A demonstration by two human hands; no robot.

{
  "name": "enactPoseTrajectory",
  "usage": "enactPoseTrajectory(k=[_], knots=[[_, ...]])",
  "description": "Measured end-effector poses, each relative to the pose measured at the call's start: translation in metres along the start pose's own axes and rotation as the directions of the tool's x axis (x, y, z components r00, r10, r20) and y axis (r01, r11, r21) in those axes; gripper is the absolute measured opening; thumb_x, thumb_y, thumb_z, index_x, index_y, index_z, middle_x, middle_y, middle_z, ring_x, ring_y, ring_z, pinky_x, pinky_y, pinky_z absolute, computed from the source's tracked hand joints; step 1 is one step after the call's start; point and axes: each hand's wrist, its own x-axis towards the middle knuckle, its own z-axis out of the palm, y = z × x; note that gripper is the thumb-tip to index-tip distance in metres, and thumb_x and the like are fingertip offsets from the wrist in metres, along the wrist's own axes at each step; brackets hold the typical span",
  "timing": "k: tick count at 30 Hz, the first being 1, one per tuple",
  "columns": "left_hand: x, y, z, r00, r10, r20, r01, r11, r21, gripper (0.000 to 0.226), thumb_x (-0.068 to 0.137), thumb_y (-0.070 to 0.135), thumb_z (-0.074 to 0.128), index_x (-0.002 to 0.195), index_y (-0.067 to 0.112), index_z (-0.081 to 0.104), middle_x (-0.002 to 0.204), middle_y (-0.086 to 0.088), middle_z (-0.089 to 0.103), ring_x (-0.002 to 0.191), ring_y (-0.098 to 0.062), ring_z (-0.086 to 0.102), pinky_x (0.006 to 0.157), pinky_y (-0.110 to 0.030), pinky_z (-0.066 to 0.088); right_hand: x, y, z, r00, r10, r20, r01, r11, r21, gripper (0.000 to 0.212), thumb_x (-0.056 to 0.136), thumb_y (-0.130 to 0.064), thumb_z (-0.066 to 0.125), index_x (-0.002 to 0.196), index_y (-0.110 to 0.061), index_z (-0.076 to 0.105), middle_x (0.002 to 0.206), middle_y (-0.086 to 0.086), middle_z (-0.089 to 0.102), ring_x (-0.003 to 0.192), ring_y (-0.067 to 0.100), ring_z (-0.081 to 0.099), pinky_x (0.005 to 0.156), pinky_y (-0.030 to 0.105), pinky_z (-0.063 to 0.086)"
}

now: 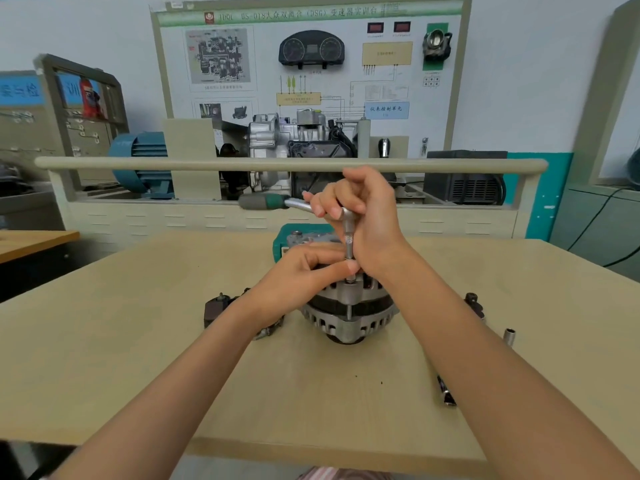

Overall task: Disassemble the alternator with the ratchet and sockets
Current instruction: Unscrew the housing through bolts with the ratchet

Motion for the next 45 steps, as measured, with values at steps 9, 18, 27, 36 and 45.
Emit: enactPoseTrajectory(k=[9,18,27,36,45], knots=[[-0.001,-0.003,0.004,0.991,0.050,-0.128,-0.048,0.999,0.019,0.054,0.085,-0.010,0.052,0.074,0.040,0.070,0.070,0.013,0.068,0.067,0.004,0.060,0.061,-0.014,0.049,-0.035,0.033,0.015,0.691,-0.720,-0.055,0.029,0.103,-0.994,0.014,0.076,-0.019,0.050,0.079,-0.008,0.058,0.082,-0.001,0.043,0.086,0.018,0.044,0.103,0.041,0.030],[0.002,0.000,0.005,0.998,0.059,-0.022,-0.059,0.998,0.013,0.033,0.096,0.023,0.052,0.088,-0.007,0.063,0.097,-0.023,0.057,0.095,-0.033,0.054,0.086,-0.036,0.045,0.008,-0.007,-0.009,0.986,0.165,-0.016,-0.150,0.928,0.341,0.057,0.087,-0.027,0.035,0.031,-0.016,0.031,0.033,0.003,0.031,0.041,0.019,0.036,0.075,0.030,0.048],[-0.001,0.000,0.005,0.995,0.054,-0.078,-0.054,0.999,0.005,0.054,0.088,-0.006,0.054,0.069,0.041,0.073,0.071,0.019,0.069,0.071,0.008,0.062,0.067,-0.014,0.048,-0.031,0.023,0.008,0.762,-0.644,-0.067,0.219,0.353,-0.910,0.019,0.079,-0.023,0.041,0.068,-0.012,0.052,0.071,0.000,0.050,0.073,0.011,0.045,0.079,0.025,0.039],[0.000,0.003,0.007,0.998,0.028,-0.065,-0.025,0.999,0.040,0.024,0.093,0.017,0.055,0.085,0.026,0.075,0.084,0.006,0.068,0.084,-0.003,0.061,0.076,-0.014,0.047,-0.008,0.005,0.006,0.942,-0.261,-0.210,0.154,0.893,-0.423,0.046,0.086,-0.025,0.035,0.043,-0.007,0.036,0.049,0.009,0.036,0.051,0.014,0.038,0.066,0.026,0.040],[-0.001,0.003,0.008,0.993,0.104,-0.060,-0.100,0.993,0.063,0.023,0.093,0.012,0.055,0.089,0.024,0.075,0.094,0.009,0.071,0.090,-0.003,0.063,0.083,-0.015,0.047,-0.012,0.007,0.000,0.952,-0.257,-0.169,0.220,0.953,-0.210,0.051,0.092,-0.016,0.033,0.042,-0.017,0.041,0.046,-0.002,0.042,0.054,0.014,0.044,0.073,0.018,0.046]])
